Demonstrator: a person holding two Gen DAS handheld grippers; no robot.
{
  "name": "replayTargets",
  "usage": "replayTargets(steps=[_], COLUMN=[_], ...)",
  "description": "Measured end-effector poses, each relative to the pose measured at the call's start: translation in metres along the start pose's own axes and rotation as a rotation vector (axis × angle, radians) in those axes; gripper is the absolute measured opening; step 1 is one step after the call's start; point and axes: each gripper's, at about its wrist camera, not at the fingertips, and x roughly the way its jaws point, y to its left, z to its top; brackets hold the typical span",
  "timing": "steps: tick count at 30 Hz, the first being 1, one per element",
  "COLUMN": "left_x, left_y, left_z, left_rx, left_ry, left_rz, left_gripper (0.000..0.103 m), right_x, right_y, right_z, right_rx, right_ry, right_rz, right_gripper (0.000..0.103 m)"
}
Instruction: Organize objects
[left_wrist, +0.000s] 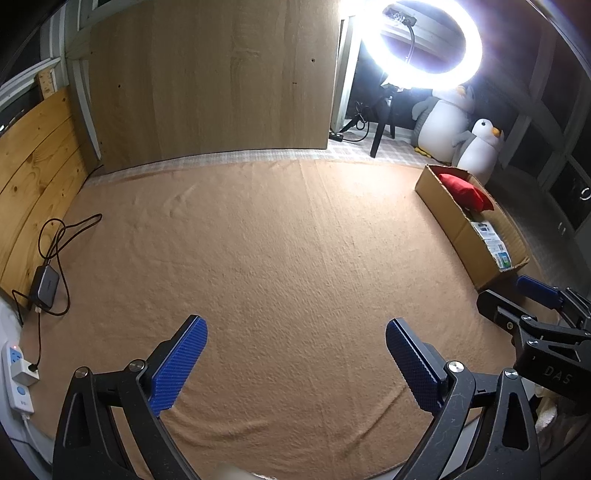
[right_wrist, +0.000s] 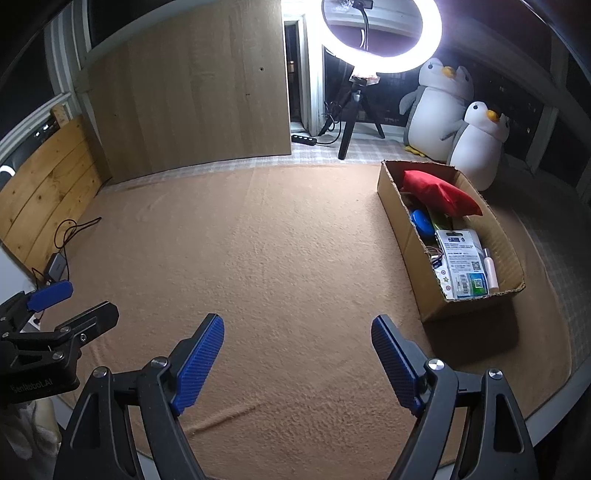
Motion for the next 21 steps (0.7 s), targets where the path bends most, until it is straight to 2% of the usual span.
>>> replayTargets(steps=[21], left_x=[0.0027], left_y=[0.0037], left_z=[0.0039], left_rx=[-0.007], left_ry=[-0.004], left_rz=[0.007], left_gripper=[0.100], right_x=[0.0033], right_y=[0.0034], right_z=[0.0017], right_rx=[-0.005], right_ry=[0.007], right_rz=[-0.007], right_gripper=[0.079])
